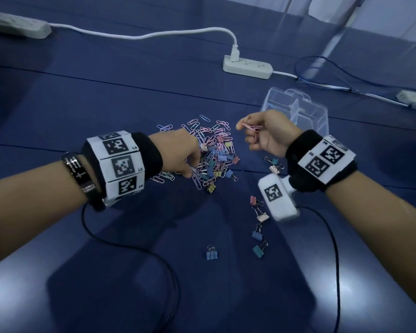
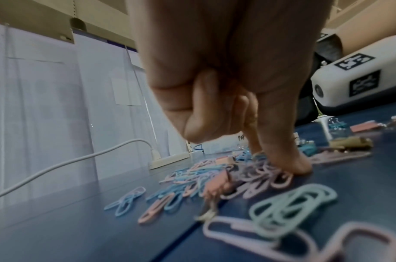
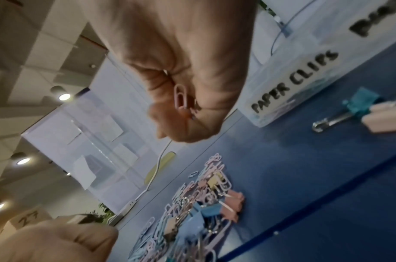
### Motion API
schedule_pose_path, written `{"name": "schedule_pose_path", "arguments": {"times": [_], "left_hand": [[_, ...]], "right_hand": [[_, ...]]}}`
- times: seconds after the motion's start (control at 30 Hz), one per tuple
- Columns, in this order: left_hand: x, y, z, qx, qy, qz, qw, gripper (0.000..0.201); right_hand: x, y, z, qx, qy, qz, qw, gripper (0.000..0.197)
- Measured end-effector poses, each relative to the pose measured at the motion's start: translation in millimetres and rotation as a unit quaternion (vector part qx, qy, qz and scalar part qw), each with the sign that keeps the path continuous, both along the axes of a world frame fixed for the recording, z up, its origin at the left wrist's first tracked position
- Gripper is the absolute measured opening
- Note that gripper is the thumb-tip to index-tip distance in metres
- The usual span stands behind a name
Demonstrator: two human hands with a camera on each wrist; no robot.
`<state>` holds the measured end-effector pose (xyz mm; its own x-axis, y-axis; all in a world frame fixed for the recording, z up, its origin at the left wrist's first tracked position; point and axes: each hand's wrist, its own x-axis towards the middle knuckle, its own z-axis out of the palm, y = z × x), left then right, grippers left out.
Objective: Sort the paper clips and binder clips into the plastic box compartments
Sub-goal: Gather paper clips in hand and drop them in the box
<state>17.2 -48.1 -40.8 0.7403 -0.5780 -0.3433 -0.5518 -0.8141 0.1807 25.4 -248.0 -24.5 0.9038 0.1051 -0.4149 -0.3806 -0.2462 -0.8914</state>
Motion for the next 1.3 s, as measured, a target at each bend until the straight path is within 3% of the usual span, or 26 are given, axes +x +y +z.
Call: {"name": "schedule_pose_path", "arguments": {"times": [0.1, 0.2, 0.3, 0.4, 0.5, 0.57, 0.67, 0.73, 0.8, 0.93, 1.0, 1.1, 1.23, 1.3], "left_hand": [[1, 0, -1, -0.011, -0.005, -0.007, 1.000, 0.018], [2, 0, -5, 0.007, -0.020, -0.009, 1.000, 0.022], [3, 2, -7, 0.013, -0.006, 0.004, 1.000, 0.031], [6, 5, -3, -0.036, 0.031, 0.039, 0.998, 0.034], [10, 6, 9, -0.103, 0.078, 0.101, 0.986, 0.036], [13, 6, 14, -0.193, 0.142, 0.163, 0.957, 0.035], [17, 8, 18, -0.335, 0.265, 0.265, 0.864, 0.031], [19, 8, 20, -0.372, 0.326, 0.274, 0.825, 0.029], [20, 7, 24, -0.403, 0.372, 0.262, 0.794, 0.028], [21, 2, 29, -0.459, 0.432, 0.246, 0.736, 0.034], [23, -2, 29, -0.469, 0.444, 0.252, 0.721, 0.043], [25, -10, 27, -0.462, 0.441, 0.271, 0.720, 0.046], [28, -19, 22, -0.439, 0.468, 0.274, 0.717, 0.032], [31, -23, 19, -0.436, 0.472, 0.294, 0.708, 0.031]], "right_hand": [[8, 4, -2, 0.055, 0.029, -0.035, 0.997, 0.034], [18, 10, -6, 0.029, 0.032, -0.033, 0.999, 0.035], [29, 19, -9, -0.109, 0.010, -0.006, 0.994, 0.027], [37, 28, -11, -0.317, -0.044, 0.071, 0.945, 0.015], [44, 38, -14, -0.448, -0.031, 0.147, 0.881, 0.049], [48, 44, -15, -0.478, -0.014, 0.155, 0.864, 0.058], [53, 50, -17, -0.504, -0.009, 0.170, 0.847, 0.050], [51, 51, -19, -0.516, -0.020, 0.182, 0.837, 0.033], [48, 51, -20, -0.525, -0.026, 0.192, 0.828, 0.046], [37, 47, -23, -0.539, -0.037, 0.230, 0.810, 0.043], [27, 46, -22, -0.547, -0.040, 0.259, 0.795, 0.041], [12, 42, -18, -0.556, -0.062, 0.303, 0.771, 0.031], [2, 27, -16, -0.515, -0.124, 0.270, 0.804, 0.026], [2, 13, -16, -0.471, -0.142, 0.219, 0.842, 0.032]]}}
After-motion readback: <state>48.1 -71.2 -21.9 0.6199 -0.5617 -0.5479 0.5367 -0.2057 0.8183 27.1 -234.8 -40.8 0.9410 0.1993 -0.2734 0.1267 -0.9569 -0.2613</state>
